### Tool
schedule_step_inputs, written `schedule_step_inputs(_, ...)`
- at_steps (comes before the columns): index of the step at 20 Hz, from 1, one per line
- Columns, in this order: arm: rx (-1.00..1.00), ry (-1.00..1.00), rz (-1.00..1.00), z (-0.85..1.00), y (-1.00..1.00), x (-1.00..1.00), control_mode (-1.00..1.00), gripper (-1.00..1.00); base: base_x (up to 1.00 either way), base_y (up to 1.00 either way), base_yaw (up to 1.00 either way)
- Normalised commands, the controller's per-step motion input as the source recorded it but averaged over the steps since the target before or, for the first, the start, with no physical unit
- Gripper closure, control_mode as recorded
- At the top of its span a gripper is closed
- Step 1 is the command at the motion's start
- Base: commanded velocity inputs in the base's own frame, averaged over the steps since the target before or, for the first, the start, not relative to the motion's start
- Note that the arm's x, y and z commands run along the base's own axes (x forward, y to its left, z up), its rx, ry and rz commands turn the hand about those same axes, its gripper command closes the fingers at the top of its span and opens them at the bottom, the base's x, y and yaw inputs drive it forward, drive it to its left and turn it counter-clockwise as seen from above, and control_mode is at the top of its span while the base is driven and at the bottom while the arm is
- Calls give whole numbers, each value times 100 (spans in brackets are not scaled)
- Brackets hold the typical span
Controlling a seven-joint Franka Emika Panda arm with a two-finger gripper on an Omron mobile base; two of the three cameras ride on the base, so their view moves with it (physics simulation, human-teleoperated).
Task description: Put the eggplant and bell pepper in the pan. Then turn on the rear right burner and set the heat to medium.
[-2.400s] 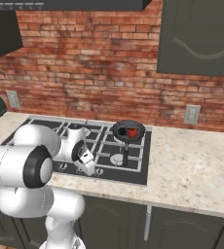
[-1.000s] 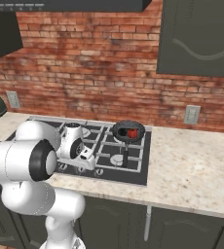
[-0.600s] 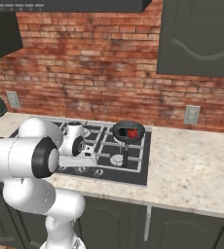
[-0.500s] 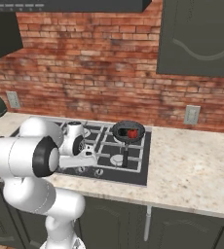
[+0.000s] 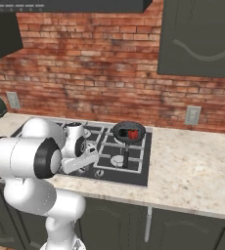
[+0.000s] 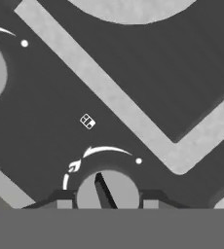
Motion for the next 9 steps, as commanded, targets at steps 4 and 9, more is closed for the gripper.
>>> schedule_step_inputs(4,0,-19,62,-34,0,-4,-100,100,0,0,0)
schedule_step_inputs(9,0,-18,61,-34,0,-1,-100,100,0,0,0)
